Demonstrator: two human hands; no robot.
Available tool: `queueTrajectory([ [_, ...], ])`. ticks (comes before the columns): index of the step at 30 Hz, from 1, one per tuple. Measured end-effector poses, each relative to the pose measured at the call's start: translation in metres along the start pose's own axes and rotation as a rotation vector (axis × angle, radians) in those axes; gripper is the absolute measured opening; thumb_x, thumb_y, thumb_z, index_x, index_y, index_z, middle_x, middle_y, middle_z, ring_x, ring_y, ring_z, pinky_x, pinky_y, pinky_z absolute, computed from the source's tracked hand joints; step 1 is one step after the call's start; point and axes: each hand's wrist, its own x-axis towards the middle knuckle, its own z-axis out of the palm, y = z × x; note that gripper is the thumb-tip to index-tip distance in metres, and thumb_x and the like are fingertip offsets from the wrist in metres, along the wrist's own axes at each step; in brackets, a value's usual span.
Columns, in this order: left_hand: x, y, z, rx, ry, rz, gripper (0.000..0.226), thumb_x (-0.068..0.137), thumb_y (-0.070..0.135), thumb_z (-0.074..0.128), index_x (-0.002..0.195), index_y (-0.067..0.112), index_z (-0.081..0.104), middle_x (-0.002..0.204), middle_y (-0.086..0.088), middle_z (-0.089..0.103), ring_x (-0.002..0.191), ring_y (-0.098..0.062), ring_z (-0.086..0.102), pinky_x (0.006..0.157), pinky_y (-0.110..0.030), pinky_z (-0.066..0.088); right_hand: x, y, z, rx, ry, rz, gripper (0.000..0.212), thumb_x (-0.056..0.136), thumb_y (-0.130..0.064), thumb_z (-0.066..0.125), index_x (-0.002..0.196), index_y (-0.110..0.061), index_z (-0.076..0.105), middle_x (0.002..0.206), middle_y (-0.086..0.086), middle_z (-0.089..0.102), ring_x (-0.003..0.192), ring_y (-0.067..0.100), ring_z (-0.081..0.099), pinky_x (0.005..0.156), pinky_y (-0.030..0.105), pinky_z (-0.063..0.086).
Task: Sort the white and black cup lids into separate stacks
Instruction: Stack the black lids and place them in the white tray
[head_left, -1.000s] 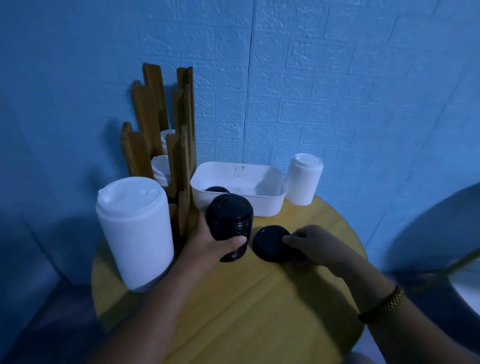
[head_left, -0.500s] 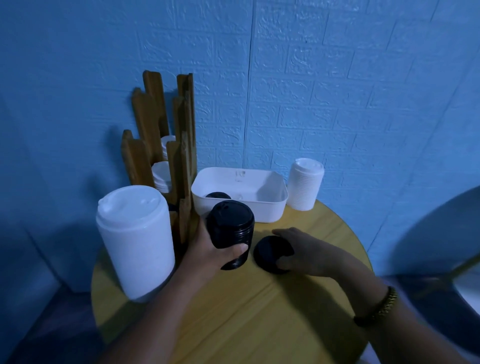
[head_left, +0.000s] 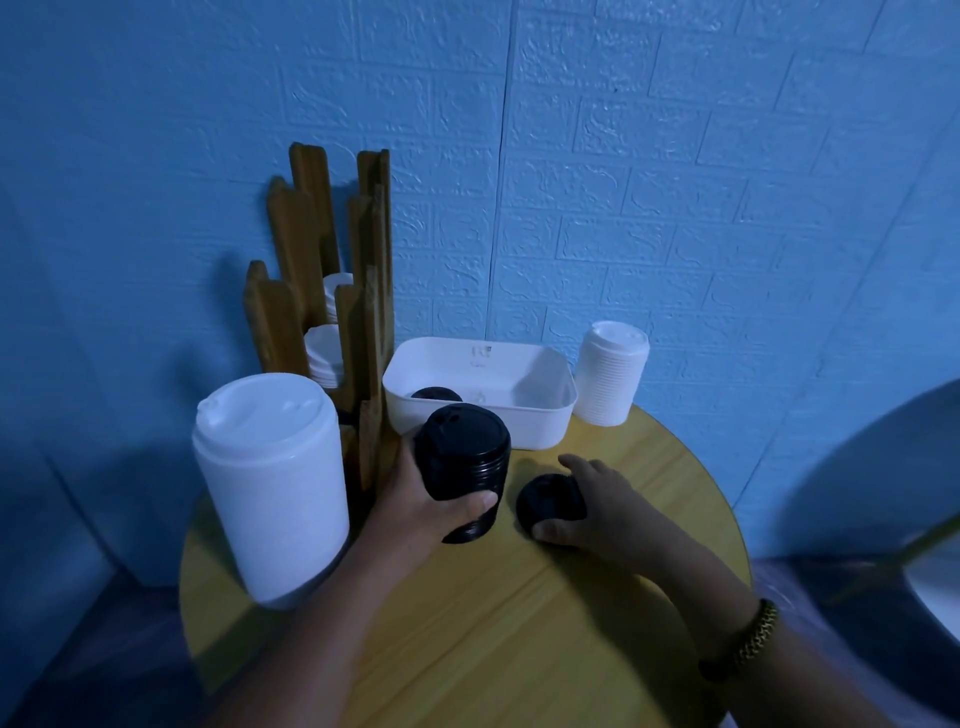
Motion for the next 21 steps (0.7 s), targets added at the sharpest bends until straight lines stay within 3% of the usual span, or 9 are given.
queueTrajectory([
  [4, -0.002, 0.001, 0.000, 0.011, 0.004, -0.025, 0.108, 0.053, 0.051, 0.089, 0.146, 0.041, 0.034, 0.137, 0.018, 0.055, 0.129, -0.004, 0.052, 0.108, -0.036, 0.043, -0.013, -0.002, -0.029, 0.223, 0.109, -0.099, 0.081, 0.080, -0.042, 0.080, 0.147, -0.031, 0.036, 0.136, -0.009, 0.050, 0.117, 0.009, 0.052, 0.091, 0.022, 0.042],
  [9, -0.007, 0.009, 0.004, 0.069, -0.003, -0.039, 0.113, 0.053, 0.056, 0.085, 0.150, 0.044, 0.028, 0.141, 0.016, 0.051, 0.134, -0.011, 0.048, 0.113, -0.045, 0.043, -0.016, -0.036, -0.051, 0.405, 0.084, -0.319, 0.066, 0.082, -0.038, 0.080, 0.139, -0.041, 0.047, 0.130, -0.021, 0.054, 0.118, -0.002, 0.054, 0.096, 0.020, 0.048],
  [12, -0.009, 0.011, 0.005, 0.094, -0.023, -0.037, 0.110, 0.056, 0.054, 0.082, 0.150, 0.044, 0.025, 0.136, 0.020, 0.050, 0.130, -0.008, 0.047, 0.104, -0.034, 0.046, -0.002, -0.069, -0.047, 0.297, 0.040, -0.425, 0.061, 0.084, -0.036, 0.077, 0.133, -0.052, 0.044, 0.130, -0.025, 0.048, 0.120, -0.007, 0.047, 0.100, 0.016, 0.043],
  [14, -0.008, 0.011, 0.005, 0.103, -0.039, -0.022, 0.111, 0.054, 0.058, 0.080, 0.148, 0.046, 0.023, 0.131, 0.028, 0.046, 0.130, -0.006, 0.046, 0.100, -0.029, 0.045, 0.009, -0.085, -0.040, 0.163, -0.016, -0.477, 0.062, 0.084, -0.038, 0.074, 0.131, -0.059, 0.040, 0.130, -0.022, 0.043, 0.123, 0.000, 0.043, 0.102, 0.020, 0.043],
  [17, -0.007, 0.010, 0.004, 0.092, -0.052, 0.002, 0.110, 0.051, 0.063, 0.078, 0.142, 0.052, 0.019, 0.129, 0.035, 0.040, 0.128, -0.002, 0.045, 0.099, -0.024, 0.042, 0.020, -0.092, -0.035, 0.086, -0.090, -0.450, 0.069, 0.082, -0.040, 0.072, 0.142, -0.048, 0.038, 0.136, -0.015, 0.037, 0.125, 0.011, 0.041, 0.100, 0.032, 0.049],
  [21, -0.003, 0.007, 0.003, 0.095, -0.051, 0.031, 0.110, 0.055, 0.060, 0.081, 0.145, 0.054, 0.017, 0.136, 0.032, 0.040, 0.131, -0.002, 0.043, 0.100, -0.024, 0.042, 0.025, -0.094, -0.040, 0.080, -0.176, -0.441, 0.068, 0.082, -0.035, 0.070, 0.141, -0.045, 0.038, 0.137, -0.014, 0.036, 0.124, 0.012, 0.043, 0.099, 0.033, 0.051],
])
